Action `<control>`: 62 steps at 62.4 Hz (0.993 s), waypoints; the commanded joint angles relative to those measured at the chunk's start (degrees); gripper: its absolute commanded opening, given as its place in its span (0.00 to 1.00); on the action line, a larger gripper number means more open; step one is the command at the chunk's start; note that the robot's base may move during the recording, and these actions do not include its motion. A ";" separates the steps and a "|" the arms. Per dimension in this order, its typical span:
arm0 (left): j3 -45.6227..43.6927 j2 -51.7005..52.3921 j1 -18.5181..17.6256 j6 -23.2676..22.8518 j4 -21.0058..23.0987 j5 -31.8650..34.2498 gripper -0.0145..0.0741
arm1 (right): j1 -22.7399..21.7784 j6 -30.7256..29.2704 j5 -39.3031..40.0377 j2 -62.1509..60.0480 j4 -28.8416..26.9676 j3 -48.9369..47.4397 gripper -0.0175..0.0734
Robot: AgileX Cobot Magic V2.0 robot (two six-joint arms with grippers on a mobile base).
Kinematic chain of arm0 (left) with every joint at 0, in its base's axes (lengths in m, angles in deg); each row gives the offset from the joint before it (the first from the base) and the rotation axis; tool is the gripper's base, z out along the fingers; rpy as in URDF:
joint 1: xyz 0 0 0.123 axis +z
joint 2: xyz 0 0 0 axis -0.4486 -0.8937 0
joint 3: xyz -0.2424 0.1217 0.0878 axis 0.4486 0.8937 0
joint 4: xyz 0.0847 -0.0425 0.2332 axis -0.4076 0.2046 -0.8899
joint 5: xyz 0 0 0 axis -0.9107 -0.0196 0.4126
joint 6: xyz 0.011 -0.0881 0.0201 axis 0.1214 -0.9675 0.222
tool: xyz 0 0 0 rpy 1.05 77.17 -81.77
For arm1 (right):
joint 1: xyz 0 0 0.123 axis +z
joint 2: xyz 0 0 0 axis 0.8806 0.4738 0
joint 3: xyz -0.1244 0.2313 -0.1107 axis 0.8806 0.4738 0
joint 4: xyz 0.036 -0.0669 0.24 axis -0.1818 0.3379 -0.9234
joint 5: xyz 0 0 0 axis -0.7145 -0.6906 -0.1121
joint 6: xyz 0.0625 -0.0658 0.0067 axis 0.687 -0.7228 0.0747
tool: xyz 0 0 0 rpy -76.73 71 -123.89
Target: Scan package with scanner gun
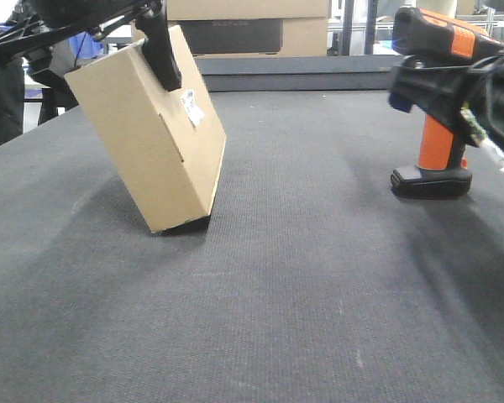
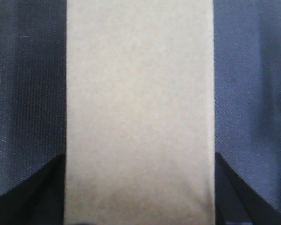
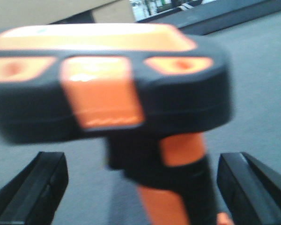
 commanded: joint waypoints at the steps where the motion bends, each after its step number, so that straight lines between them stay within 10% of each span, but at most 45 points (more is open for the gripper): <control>1: 0.02 0.59 -0.31 -0.21 0.25 0.92 0.04 | -1.95 0.13 0.44 0.15 4.13 -0.29 0.81; 62: 0.02 0.59 -0.31 -0.21 0.25 0.92 0.04 | -3.60 0.13 -0.75 3.19 4.07 -4.88 0.81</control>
